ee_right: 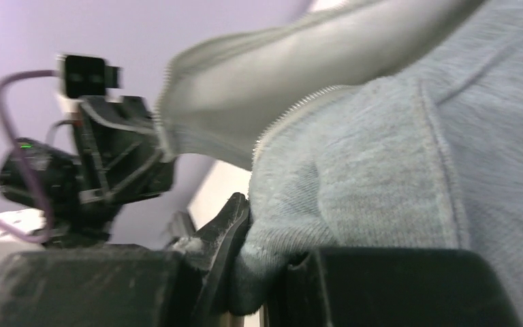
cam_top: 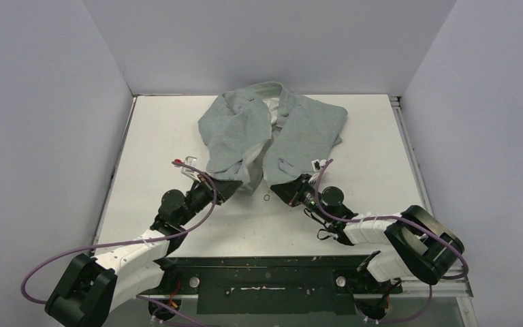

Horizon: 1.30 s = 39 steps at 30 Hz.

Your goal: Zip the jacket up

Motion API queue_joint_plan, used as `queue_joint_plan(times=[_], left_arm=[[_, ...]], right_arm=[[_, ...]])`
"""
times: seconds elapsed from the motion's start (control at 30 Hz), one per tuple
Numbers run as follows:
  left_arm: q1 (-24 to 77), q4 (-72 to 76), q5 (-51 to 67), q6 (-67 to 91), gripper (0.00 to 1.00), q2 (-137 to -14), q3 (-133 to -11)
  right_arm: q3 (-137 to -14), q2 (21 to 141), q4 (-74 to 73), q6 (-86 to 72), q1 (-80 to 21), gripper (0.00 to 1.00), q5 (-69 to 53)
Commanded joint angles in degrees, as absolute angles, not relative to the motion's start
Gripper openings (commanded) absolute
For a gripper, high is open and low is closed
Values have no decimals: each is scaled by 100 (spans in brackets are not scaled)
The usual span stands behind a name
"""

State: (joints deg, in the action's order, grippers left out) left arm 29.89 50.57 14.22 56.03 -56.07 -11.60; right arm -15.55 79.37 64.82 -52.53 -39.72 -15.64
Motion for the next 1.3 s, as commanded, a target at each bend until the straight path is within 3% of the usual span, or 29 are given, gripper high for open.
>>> queue_joint_plan(times=[0.0, 0.1, 0.37, 0.8, 1.27], left_arm=[[2997, 6075, 1165, 5564, 0, -5433, -1568], [3002, 6333, 1000, 5513, 0, -5391, -1697], [2988, 6373, 932, 5365, 0, -5455, -2171], [2990, 7237, 868, 5708, 0, -5675, -2723], [3098, 8975, 890, 5846, 0, -6550, -3182]], right_arm=[[-1657, 8178, 9241, -5857, -3935, 6, -2293], [-1739, 8430, 10161, -5665, -3927, 7, -2450], [-2619, 8213, 9971, -4449, -3723, 5, -3302], [-4446, 8450, 10195, -5439, -3349, 0, -3604], [-4764, 8084, 10187, -5794, -3401, 0, -3073]])
